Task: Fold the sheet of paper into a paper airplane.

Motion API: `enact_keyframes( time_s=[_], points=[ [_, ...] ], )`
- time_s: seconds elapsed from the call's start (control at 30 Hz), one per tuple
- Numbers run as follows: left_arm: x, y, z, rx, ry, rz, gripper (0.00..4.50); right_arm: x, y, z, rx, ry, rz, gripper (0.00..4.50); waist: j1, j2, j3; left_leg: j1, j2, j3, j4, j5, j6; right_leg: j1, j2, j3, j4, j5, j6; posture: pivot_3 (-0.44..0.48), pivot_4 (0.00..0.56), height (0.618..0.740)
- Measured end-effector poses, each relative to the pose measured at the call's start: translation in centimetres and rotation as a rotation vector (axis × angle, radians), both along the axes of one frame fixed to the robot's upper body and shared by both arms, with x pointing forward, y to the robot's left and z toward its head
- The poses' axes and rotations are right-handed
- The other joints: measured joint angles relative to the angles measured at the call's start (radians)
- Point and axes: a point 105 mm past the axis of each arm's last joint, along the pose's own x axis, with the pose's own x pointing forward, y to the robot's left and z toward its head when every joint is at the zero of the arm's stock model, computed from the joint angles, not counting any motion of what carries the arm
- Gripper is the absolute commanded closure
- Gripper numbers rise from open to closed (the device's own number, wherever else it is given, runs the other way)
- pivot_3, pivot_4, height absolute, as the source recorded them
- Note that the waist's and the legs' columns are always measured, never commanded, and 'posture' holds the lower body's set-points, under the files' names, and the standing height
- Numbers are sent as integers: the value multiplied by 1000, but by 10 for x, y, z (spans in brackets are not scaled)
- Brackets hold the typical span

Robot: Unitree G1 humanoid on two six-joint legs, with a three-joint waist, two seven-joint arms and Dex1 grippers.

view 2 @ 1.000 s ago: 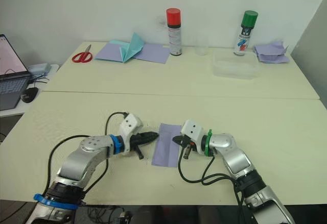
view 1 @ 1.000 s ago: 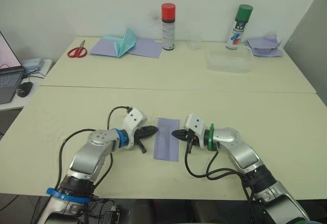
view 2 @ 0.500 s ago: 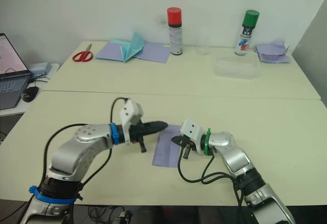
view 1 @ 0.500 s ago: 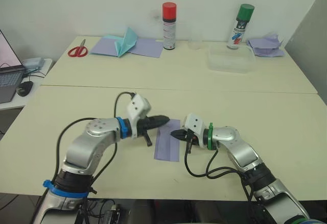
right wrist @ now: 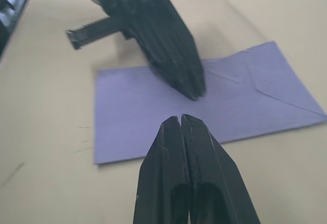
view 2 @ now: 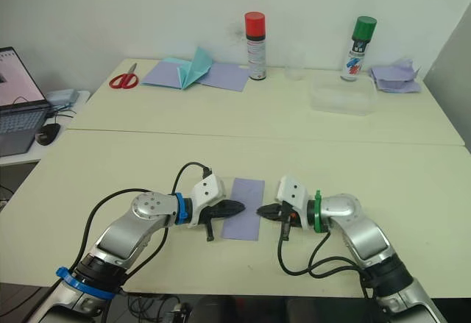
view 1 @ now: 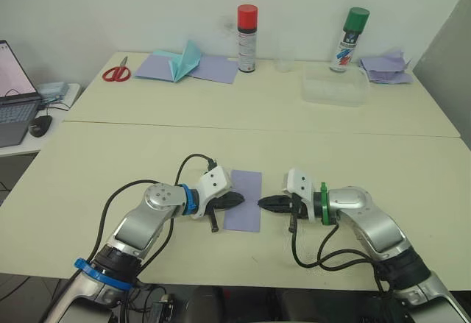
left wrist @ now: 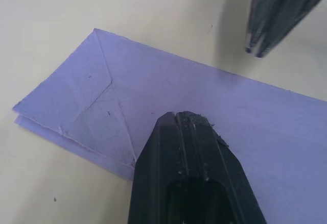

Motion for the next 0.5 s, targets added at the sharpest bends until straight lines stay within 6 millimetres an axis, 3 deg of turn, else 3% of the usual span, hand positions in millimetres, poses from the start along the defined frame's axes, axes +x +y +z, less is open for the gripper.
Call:
enact_keyframes(
  time_s=[0.2, 0.5],
  points=[
    [1, -1, 0, 18, -13, -21, 4500, -9, 1, -19, -36, 65, 9, 4457, 1, 0, 0, 0, -1, 0, 1, 0, 0, 0, 0, 0, 0, 0, 0, 0, 150, 740],
    [-2, -1, -7, 82, -39, -56, 4500, 21, 9, -26, -4, 44, -102, 4457, -1, -1, -4, 10, 0, 0, -1, 0, 0, 11, 0, 0, -2, -1, 0, 0, 150, 740]
  ],
)
